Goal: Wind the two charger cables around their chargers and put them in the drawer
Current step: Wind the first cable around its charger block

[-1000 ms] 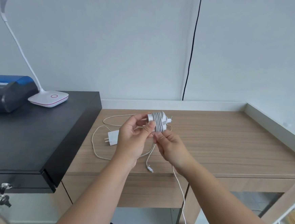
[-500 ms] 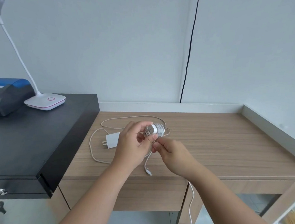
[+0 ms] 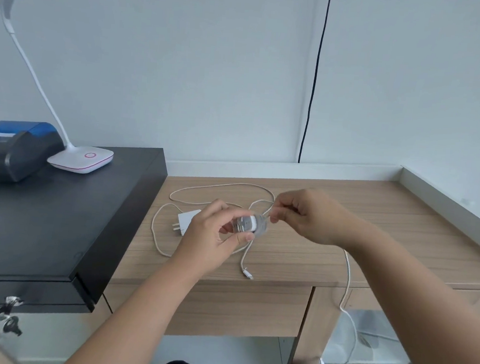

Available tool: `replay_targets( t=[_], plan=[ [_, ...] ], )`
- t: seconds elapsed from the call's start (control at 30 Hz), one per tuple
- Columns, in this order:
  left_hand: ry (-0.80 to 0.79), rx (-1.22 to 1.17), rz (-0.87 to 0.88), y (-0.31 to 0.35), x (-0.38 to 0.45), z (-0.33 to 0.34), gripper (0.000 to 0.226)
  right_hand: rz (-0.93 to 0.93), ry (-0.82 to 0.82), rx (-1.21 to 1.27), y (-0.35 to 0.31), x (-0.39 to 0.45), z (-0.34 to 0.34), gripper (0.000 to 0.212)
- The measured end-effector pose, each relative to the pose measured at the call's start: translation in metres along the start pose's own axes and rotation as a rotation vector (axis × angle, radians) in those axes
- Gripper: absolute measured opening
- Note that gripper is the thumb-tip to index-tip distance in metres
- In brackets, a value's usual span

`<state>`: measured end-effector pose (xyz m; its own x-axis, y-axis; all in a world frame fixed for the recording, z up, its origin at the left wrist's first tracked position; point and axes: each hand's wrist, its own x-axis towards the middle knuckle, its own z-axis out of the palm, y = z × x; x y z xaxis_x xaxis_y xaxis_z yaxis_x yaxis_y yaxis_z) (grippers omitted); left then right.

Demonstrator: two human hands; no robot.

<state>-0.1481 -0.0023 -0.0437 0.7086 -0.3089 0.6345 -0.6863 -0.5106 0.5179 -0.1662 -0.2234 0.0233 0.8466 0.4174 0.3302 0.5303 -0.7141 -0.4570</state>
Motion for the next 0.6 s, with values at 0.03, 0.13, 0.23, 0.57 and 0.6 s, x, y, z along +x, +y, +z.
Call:
replay_targets(
  t=[0.03, 0.13, 0.23, 0.57, 0.6],
  plan=[
    [-0.048, -0.053, -0.017, 0.001, 0.000, -0.004, 0.034, -0.033, -0.017, -0.003, -0.002, 0.004, -0.001, 0.016],
    [-0.103, -0.303, -0.087, 0.020, -0.001, 0.001, 0.035, -0.020, 0.021, 0.172, 0.009, 0.012, -0.012, 0.012],
    [-0.075, -0.601, -0.158, 0.040, -0.004, 0.006, 0.033, -0.003, 0.070, 0.554, 0.015, 0.006, -0.016, 0.014],
    [0.130, -1.110, -0.295, 0.055, 0.000, 0.007, 0.047, 0.206, 0.193, 1.286, 0.024, -0.002, 0.055, 0.014],
    [0.172, -1.129, -0.326, 0.055, 0.001, 0.008, 0.048, 0.201, 0.219, 1.272, 0.020, -0.004, 0.060, 0.013]
  ],
)
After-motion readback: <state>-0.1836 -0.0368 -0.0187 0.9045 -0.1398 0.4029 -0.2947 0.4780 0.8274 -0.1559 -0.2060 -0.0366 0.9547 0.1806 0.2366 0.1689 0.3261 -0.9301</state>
